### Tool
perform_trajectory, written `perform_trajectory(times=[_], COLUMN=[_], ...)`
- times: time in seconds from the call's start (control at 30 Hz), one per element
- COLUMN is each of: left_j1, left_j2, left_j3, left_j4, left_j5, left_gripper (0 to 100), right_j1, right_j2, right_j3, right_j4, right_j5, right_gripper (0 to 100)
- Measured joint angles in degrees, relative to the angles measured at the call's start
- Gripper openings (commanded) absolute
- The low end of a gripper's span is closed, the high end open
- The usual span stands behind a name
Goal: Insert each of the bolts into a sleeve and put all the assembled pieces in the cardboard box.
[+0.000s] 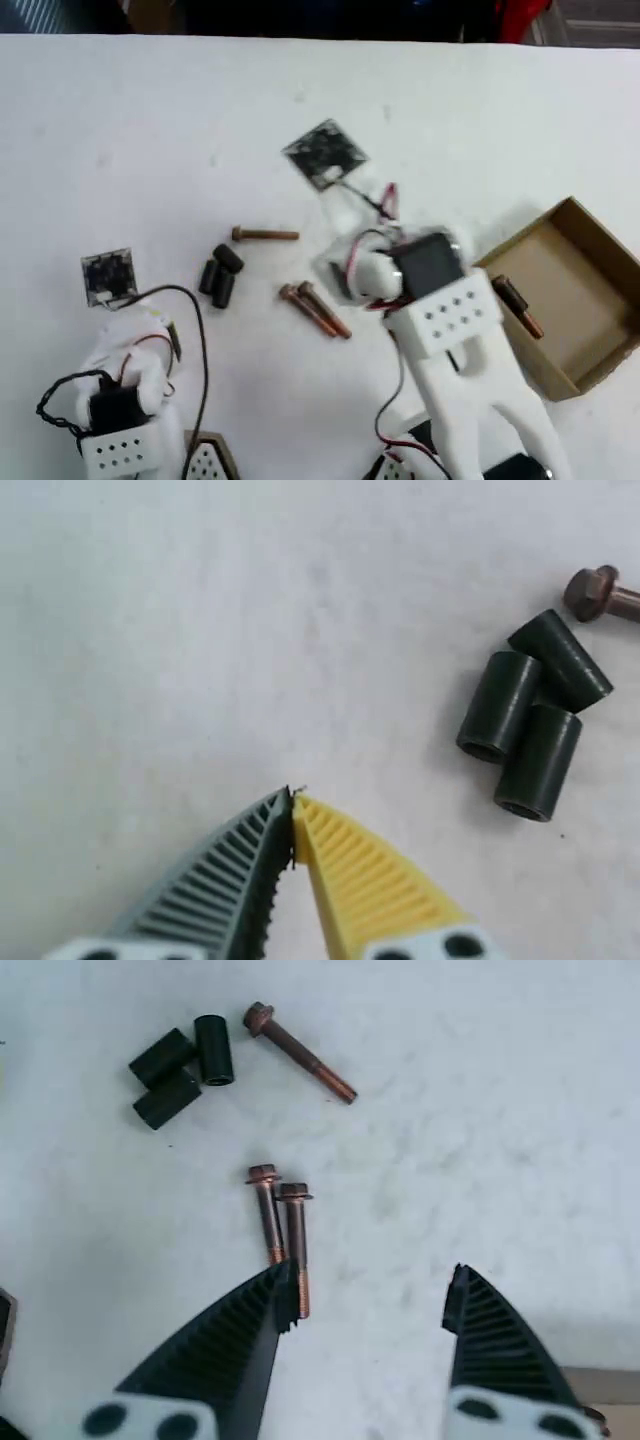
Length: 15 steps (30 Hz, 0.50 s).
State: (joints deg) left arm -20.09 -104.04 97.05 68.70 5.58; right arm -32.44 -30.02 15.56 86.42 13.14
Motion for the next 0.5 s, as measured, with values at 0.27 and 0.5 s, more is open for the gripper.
perform_trajectory(times=[0.27, 0.5], left_j1=[-6.33, -9.32], left_j2=[0.00, 0.00], left_j3=[0.00, 0.00], left_j4=[0.00, 0.00], left_j5=[-6.77, -7.30], left_gripper=[2, 2], right_j1=[-6.95, -10.37], right_j2=[13.89, 27.43], right_j3=[-2.81, -14.68], right_j4=[-6.15, -5.89], right_j5=[-0.62, -0.70], right_gripper=[21.8, 10.1])
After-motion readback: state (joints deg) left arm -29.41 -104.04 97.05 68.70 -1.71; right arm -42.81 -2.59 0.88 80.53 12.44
